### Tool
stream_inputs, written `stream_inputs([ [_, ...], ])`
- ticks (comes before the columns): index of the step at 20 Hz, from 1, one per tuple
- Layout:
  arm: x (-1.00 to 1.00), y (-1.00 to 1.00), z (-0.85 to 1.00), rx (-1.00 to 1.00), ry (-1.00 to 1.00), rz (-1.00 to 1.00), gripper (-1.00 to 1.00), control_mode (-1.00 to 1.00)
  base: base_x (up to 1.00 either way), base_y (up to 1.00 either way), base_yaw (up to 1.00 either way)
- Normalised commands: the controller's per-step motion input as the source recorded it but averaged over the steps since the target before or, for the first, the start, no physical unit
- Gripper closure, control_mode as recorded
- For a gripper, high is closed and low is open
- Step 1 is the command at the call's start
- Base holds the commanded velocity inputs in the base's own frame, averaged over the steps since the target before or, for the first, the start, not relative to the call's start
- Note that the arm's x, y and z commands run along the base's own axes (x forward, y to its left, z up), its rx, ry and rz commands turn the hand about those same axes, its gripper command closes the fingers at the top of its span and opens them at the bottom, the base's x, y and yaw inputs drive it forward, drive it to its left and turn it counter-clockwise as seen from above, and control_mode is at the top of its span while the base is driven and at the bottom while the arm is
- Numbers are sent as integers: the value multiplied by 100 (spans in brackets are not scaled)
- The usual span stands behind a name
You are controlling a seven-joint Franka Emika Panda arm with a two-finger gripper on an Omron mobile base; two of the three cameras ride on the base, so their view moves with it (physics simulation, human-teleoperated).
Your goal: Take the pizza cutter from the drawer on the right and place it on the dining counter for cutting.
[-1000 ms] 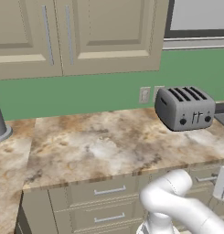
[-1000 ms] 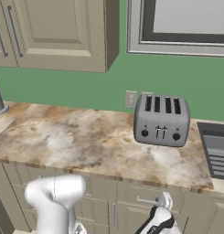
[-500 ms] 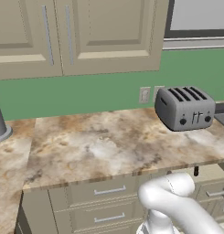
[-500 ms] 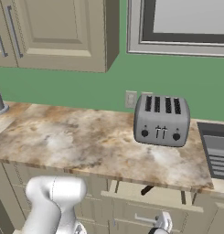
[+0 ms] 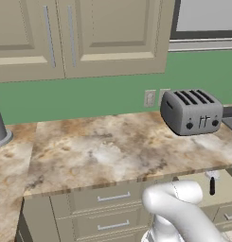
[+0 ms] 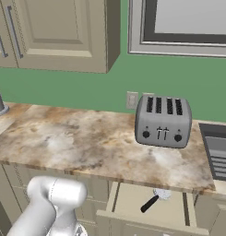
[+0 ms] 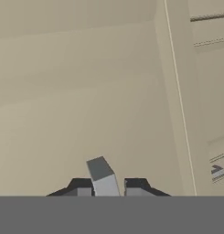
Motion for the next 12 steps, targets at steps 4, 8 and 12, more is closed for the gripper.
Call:
stream_inputs([
  [4,-77,-25,-4,0,0,-4,100,-100,0,0,0],
  [8,-55,-2,0,0,0,-1,-100,-100,0,0,0],
  [12,-55,-1,23,0,-6,0,-100,-100,0,0,0],
])
